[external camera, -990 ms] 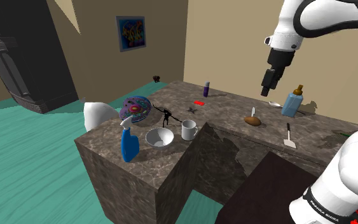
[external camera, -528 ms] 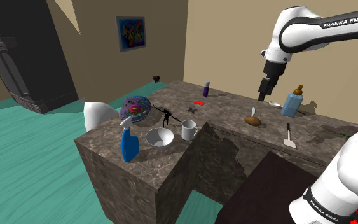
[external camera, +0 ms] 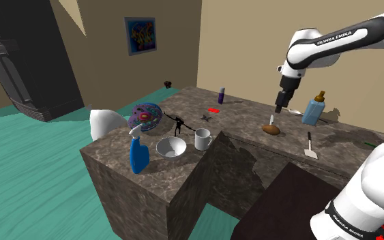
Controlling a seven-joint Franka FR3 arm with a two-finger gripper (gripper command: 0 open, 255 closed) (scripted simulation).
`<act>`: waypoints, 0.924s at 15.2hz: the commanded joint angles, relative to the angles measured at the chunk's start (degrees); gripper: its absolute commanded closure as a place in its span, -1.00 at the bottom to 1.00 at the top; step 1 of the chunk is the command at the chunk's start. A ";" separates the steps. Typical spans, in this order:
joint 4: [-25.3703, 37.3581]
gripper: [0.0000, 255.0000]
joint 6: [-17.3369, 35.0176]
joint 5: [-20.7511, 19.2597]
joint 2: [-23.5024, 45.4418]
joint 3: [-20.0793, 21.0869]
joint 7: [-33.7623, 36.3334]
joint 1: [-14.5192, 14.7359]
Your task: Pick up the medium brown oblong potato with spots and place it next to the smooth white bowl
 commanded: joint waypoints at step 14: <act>18.52 -1.00 9.80 19.71 36.21 -7.33 -24.23 -5.63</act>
